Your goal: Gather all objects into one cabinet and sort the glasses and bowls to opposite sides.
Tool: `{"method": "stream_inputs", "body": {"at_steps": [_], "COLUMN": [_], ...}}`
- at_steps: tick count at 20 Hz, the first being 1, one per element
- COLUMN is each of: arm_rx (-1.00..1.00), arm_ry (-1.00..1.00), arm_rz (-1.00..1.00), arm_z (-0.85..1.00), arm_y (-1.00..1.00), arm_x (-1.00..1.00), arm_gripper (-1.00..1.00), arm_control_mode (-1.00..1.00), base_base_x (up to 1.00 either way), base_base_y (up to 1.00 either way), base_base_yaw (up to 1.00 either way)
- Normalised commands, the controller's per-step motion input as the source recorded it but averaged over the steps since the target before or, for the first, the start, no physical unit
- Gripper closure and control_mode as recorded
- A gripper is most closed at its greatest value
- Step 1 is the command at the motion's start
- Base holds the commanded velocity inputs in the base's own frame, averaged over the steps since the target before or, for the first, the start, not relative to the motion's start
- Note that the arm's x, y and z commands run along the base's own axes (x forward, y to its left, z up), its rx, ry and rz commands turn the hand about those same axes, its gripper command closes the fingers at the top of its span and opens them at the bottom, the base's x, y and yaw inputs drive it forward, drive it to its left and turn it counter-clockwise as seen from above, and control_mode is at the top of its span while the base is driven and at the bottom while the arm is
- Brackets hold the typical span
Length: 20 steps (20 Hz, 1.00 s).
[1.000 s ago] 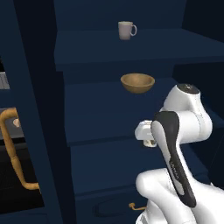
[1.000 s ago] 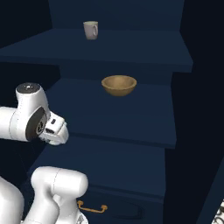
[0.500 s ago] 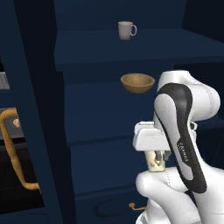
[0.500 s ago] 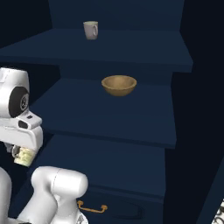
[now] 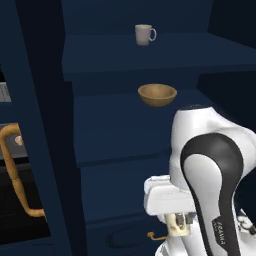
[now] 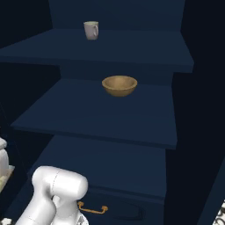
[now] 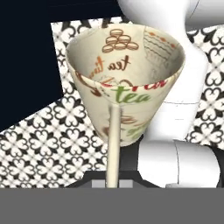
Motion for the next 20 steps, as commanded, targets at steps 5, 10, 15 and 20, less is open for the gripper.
{"method": "stream_inputs", "body": {"at_steps": [5,10,15,20], "arm_rx": [0.0,0.0,0.0,-0.08], "arm_ry": [-0.23,-0.01,0.0,-0.16], "arm_rz": [0.0,0.0,0.0,0.0], "arm_z": [0.47,0.9,0.73,0.57], "arm_y": [0.3,0.16,0.07,0.09], "arm_x": [-0.06,0.02,-0.1,0.11], "arm_gripper": [1.0,1.0,1.0,1.0], "arm_control_mode": [-1.0,-1.0,-1.0,-1.0], "base_base_x": [0.0,0.0,0.0,0.0], "base_base_y": [0.0,0.0,0.0,0.0], "base_base_yaw": [0.0,0.0,0.0,0.0]}}
